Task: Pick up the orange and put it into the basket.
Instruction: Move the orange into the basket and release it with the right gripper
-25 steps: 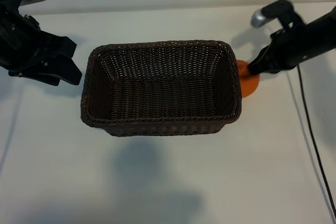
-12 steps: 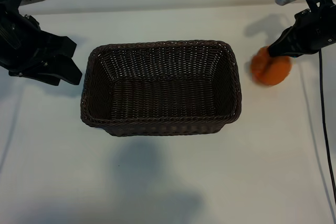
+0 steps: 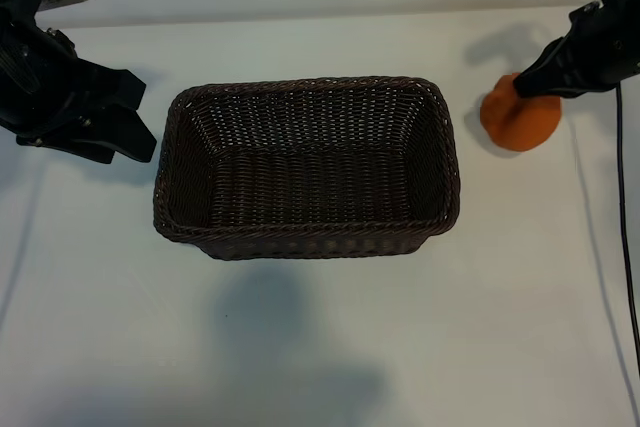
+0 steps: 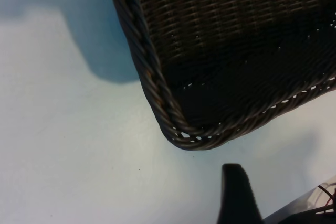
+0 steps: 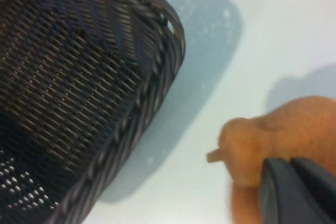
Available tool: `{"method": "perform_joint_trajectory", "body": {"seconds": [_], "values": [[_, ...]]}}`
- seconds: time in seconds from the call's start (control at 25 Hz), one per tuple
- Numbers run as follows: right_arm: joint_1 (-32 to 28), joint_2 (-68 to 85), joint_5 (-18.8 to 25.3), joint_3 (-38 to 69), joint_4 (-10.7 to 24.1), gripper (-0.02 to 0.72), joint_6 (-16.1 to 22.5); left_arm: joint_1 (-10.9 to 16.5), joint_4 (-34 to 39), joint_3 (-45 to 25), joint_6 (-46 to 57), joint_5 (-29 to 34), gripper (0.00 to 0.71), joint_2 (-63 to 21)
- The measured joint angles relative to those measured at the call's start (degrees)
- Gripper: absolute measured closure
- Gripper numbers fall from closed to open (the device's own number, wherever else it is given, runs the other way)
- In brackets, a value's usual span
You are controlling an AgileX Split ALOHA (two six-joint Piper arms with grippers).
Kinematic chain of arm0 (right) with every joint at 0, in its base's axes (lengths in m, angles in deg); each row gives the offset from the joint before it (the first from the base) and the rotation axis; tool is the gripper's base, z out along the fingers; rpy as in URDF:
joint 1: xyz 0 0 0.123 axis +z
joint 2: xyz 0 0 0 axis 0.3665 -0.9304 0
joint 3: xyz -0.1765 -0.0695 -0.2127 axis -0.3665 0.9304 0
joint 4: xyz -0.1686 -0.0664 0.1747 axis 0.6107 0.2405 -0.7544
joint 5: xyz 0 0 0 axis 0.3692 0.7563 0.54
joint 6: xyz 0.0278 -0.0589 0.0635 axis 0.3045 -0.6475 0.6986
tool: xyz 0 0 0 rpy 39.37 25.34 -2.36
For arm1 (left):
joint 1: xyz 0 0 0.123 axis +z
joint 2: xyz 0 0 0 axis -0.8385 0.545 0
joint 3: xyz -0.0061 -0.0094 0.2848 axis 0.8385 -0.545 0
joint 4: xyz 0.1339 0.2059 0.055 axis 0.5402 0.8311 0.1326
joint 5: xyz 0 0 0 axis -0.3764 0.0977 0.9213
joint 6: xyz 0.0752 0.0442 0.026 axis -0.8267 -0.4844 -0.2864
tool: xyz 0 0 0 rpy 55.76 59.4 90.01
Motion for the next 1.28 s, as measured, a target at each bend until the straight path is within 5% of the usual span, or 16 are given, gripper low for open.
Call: {"method": "perform_joint_trajectory", "body": {"seconds": [0.48, 0.92, 1.28], "values": [[0.00, 10.31, 5.33, -0.05, 3.47, 0.669, 6.82, 0.00, 0.00, 0.00, -0.14, 0.11, 0.245, 0.00], [0.00, 12.57, 14.22, -5.66, 7.56, 0.669, 19.98, 0.00, 0.00, 0.00, -0.14, 0.11, 0.245, 0.00], [0.17, 12.57, 16.58, -7.20, 7.38, 0.669, 23.51, 0.00, 0.00, 0.00, -0.14, 0.11, 0.245, 0.00]]}}
